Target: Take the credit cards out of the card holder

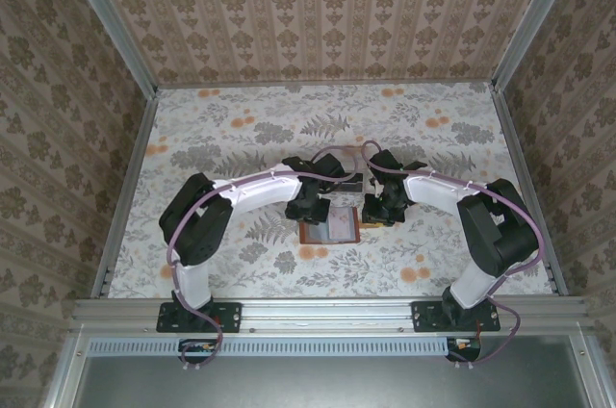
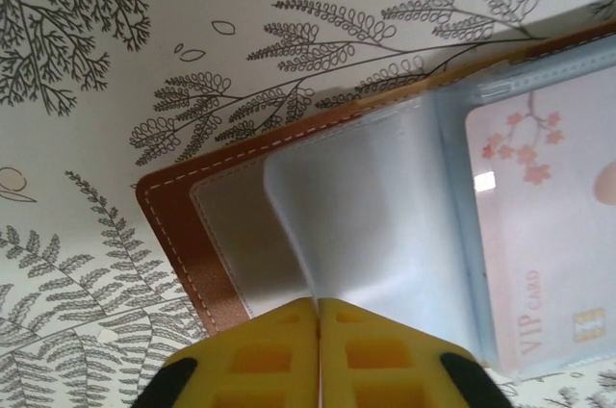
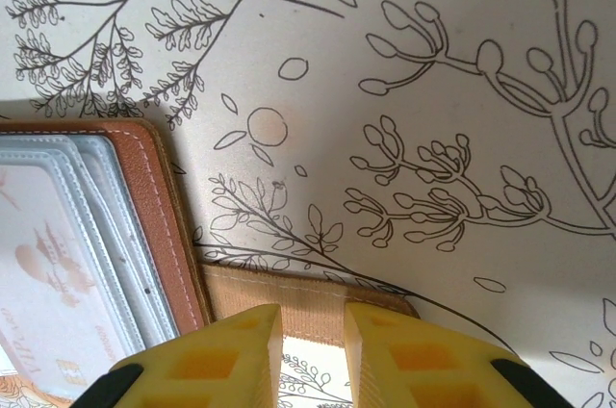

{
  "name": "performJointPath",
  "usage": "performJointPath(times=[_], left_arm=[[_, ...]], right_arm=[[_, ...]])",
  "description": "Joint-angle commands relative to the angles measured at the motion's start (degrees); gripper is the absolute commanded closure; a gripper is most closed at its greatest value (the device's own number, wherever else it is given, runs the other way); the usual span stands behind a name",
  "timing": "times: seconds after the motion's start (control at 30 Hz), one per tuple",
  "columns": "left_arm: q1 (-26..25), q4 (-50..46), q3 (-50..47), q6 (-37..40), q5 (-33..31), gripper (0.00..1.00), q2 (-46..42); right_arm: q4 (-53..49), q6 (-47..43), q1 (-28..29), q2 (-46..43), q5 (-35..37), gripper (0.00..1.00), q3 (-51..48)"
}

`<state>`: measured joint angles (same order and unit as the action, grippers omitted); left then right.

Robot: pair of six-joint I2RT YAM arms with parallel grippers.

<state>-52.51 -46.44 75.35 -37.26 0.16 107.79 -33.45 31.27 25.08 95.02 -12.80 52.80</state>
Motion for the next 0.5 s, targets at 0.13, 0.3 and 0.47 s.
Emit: performJointPath(times=[0.13,0.3,0.47], left_arm=[[0.0,-2.2,-1.0,1.8,-2.4,0.76,-1.0],[0.5,-1.7,-2.0,2.2,-2.4,0.73,-3.6],[1.7,-1.5,-3.3,2.4,-2.4,0.78,-6.5]], right_arm=[[-3.9,-0.8,0.2,-0.3,1.8,0.75,1.2],[-4.8,-0.7,0.3,-1.3,1.8,0.74,1.9],[-5.6,-0.6,0.3,-2.5,1.2,0.74,2.8]])
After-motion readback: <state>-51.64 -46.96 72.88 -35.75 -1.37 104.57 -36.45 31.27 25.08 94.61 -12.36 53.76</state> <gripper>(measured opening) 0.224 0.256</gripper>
